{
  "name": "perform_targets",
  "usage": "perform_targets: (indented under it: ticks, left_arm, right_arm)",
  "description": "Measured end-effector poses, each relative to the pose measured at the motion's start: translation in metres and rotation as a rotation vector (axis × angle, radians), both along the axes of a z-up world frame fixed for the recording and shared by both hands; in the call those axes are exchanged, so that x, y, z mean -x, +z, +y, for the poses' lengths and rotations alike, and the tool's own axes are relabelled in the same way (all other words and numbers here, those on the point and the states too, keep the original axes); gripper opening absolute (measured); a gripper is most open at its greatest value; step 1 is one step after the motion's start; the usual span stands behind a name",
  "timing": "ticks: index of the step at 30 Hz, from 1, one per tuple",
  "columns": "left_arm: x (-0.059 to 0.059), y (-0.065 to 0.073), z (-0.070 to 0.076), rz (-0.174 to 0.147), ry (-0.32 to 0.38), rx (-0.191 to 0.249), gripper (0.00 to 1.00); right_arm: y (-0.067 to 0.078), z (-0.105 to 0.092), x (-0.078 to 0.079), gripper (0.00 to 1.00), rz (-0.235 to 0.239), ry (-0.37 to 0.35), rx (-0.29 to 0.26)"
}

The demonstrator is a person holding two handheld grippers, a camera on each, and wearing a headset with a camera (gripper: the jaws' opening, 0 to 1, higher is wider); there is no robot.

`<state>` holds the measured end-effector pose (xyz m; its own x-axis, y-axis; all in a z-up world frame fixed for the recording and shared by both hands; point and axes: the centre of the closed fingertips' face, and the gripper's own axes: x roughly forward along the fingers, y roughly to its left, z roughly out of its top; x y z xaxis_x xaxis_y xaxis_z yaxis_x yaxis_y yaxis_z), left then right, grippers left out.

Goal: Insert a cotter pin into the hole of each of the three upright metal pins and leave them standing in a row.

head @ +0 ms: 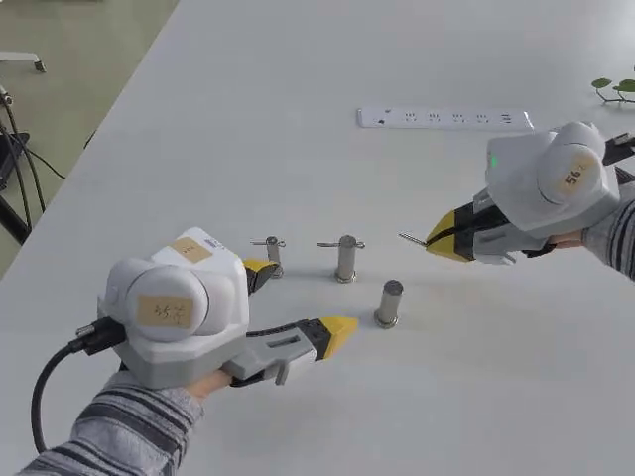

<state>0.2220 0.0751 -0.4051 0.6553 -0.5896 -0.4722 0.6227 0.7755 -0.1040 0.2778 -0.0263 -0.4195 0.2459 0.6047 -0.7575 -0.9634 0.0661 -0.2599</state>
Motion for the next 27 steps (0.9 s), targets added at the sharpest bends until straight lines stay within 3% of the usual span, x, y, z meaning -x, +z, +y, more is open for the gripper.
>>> perform_targets:
  ticks: [6,17,27]
  left_arm:
    - [-0.003,0.001,-0.004,0.026,-0.005,0.020,0.49]
    - [-0.006,0.012,-0.015,0.104,0.032,0.197,0.35]
    - [-0.005,0.019,-0.023,0.143,0.043,0.295,0.21]
  right_arm:
    - [0.009,0.016,0.014,0.00,-0.038,0.056,-0.017]
    - [0.019,0.044,0.037,0.00,-0.111,0.179,-0.022]
    - [0.023,0.056,0.049,0.00,-0.136,0.240,-0.036]
